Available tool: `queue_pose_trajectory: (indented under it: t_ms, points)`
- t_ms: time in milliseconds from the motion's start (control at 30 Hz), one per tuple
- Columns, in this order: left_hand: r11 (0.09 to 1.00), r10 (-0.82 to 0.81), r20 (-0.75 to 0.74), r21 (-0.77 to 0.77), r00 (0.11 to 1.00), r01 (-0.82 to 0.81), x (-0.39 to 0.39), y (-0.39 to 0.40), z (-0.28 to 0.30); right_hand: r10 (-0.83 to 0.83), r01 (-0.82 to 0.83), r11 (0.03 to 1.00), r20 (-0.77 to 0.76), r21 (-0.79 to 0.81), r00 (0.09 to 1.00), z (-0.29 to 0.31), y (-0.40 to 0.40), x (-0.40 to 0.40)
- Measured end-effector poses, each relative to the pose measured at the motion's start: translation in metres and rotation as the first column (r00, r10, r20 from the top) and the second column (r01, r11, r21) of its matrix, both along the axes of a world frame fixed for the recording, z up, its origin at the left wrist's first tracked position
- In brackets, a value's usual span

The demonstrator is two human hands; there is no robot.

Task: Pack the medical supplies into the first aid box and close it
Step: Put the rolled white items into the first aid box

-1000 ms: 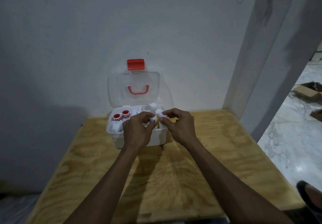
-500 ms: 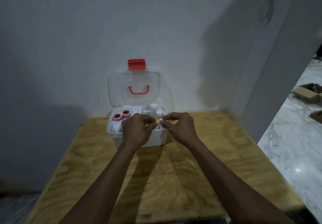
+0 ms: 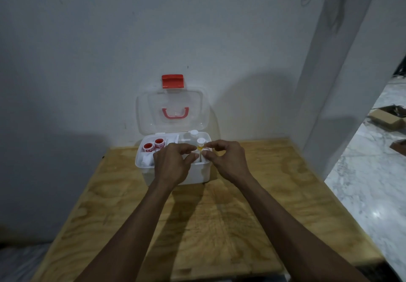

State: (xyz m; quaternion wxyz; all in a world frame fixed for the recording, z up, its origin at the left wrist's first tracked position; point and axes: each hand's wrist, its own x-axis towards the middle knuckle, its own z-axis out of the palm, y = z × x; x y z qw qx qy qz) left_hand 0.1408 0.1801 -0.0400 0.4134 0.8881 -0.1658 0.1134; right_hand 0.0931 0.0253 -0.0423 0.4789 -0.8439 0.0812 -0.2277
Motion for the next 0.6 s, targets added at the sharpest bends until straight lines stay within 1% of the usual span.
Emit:
queue_pose_trajectory:
  t_ms: [133, 233, 300, 467, 600]
  points:
    - [1.0, 0.001, 0.003, 0.0, 1.0, -0.001, -0.002, 0.001, 0.003, -0.012, 0.012, 1.0, -0.002, -0.008, 1.0, 0.003, 0.0, -0.001]
    - [1.0, -0.012, 0.016, -0.017, 1.0, 0.012, -0.005, 0.003, 0.008, -0.019, 0.02, 0.999, 0.031, -0.032, 0.999, 0.006, 0.001, -0.001]
    - [0.999, -0.003, 0.033, -0.044, 0.999, 0.005, -0.006, 0.005, 0.012, -0.013, 0.014, 1.0, 0.055, -0.018, 0.998, 0.01, 0.002, 0.001]
    - [0.987, 0.076, 0.1, -0.146, 0.992, -0.061, 0.004, 0.018, 0.032, -0.035, 0.027, 0.998, 0.159, 0.049, 0.987, 0.033, 0.001, 0.016]
    - [0.972, 0.155, 0.156, -0.2, 0.976, -0.122, 0.025, 0.034, 0.049, -0.097, 0.077, 0.991, 0.196, 0.107, 0.976, 0.052, -0.001, 0.04]
